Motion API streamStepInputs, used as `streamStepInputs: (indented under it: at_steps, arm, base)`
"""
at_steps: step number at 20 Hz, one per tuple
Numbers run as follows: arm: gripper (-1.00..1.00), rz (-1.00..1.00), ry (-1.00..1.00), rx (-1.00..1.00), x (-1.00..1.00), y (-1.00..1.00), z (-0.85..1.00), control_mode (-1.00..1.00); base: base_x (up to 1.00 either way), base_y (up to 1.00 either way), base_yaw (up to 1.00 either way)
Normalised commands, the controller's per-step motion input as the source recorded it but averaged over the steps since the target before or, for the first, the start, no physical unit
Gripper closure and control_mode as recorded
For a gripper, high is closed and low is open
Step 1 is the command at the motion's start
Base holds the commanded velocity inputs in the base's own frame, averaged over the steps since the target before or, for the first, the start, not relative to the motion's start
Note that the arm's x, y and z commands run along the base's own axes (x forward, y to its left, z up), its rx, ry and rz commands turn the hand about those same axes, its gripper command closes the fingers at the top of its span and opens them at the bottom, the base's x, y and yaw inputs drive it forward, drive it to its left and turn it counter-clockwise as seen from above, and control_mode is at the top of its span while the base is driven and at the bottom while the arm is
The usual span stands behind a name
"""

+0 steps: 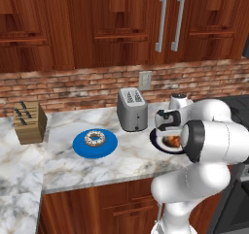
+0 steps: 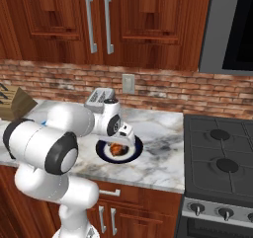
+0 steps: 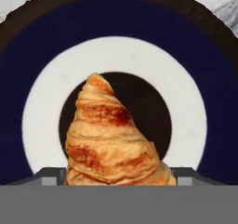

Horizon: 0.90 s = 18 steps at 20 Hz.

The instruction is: Place the pastries on the plates.

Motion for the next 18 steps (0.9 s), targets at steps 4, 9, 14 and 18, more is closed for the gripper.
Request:
streamStepInputs:
  at_steps: [4,9,14,18]
  arm:
    - [1.00,0.00,0.00,0.04,0.00,0.00,-0.32,-1.00]
    - [-1.00,0.00,0.00,0.05,0.00,0.00,-0.23,-1.00]
    - [-1.00,0.00,0.00,0.01,0.00,0.00,-0.05,-1.00]
    - [-1.00,0.00,0.00,0.00,0.00,0.00,0.00,-1.00]
  base:
    - [0.00,0.00,0.00]
    - [0.00,0.00,0.00]
    - [0.00,0.00,0.00]
    - [0.00,0.00,0.00]
